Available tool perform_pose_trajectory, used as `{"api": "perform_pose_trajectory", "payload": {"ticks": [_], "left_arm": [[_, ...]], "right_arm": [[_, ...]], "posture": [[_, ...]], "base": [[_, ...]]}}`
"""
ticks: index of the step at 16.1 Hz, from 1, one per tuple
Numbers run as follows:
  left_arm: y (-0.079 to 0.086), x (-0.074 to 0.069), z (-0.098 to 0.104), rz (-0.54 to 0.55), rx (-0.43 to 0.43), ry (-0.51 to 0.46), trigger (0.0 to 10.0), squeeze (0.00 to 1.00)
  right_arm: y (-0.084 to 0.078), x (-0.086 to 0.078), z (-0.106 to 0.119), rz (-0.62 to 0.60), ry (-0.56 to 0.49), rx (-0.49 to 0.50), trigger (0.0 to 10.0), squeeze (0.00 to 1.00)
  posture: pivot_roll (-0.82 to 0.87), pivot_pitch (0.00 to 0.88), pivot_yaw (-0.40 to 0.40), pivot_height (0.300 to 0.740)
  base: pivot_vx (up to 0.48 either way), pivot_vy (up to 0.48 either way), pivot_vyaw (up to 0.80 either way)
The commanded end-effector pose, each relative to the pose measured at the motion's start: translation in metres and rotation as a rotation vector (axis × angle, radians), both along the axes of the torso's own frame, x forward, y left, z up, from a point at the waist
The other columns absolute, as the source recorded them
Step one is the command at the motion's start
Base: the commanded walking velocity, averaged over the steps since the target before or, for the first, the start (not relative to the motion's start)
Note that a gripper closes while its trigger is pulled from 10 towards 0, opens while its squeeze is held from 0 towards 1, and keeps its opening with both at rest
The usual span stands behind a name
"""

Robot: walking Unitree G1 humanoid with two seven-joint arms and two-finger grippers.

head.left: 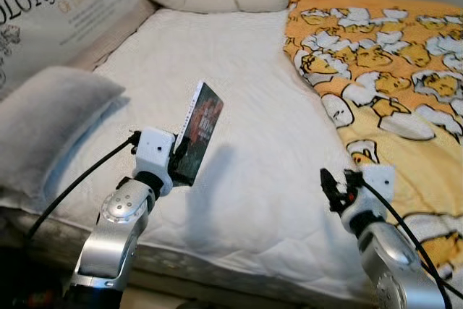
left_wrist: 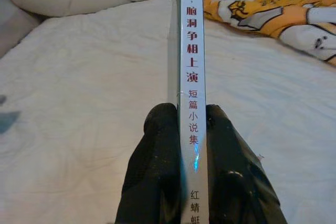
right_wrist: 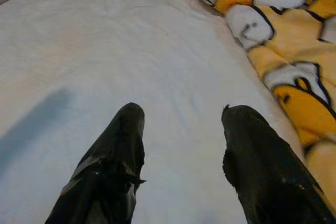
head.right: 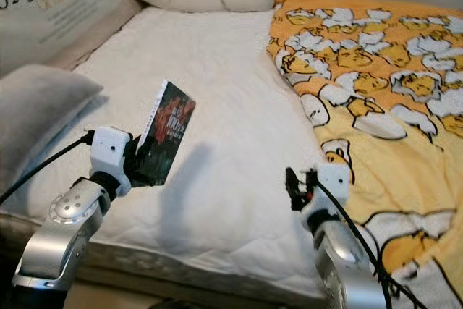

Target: Clean up the room

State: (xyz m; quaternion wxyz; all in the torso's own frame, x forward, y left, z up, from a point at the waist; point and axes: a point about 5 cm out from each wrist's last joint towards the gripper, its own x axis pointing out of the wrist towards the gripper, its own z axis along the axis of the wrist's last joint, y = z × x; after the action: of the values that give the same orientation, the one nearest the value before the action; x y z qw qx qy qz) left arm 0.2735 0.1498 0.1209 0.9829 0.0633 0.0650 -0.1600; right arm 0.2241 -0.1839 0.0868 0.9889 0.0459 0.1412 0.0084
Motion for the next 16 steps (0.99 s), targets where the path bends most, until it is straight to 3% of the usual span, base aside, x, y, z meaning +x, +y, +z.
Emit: {"api": "perform_pose_trajectory", "payload": {"ticks": [1,7,16], "left_arm": [[-0.006,0.001,0.009,-0.018,0.0,-0.045,10.0,0.0],[-0.001,0.002,0.011,0.017,0.004,-0.052,10.0,0.0],[0.0,-0.001,0.009,0.041,0.002,-0.043,10.0,0.0]], "right_arm": [[-0.001,0.0,0.004,-0.012,-0.02,-0.002,10.0,0.0],[0.012,0.003,0.0,0.033,-0.01,0.003,10.0,0.0],[0.016,0.01,0.0,0.075,-0.011,0.044,10.0,0.0]], "posture": [[-0.06,0.0,0.065,0.74],[-0.03,0.0,0.047,0.74],[-0.01,0.0,0.033,0.74]], "base": [[0.0,0.442,0.0],[0.0,0.445,0.0],[0.0,0.444,0.0]]}}
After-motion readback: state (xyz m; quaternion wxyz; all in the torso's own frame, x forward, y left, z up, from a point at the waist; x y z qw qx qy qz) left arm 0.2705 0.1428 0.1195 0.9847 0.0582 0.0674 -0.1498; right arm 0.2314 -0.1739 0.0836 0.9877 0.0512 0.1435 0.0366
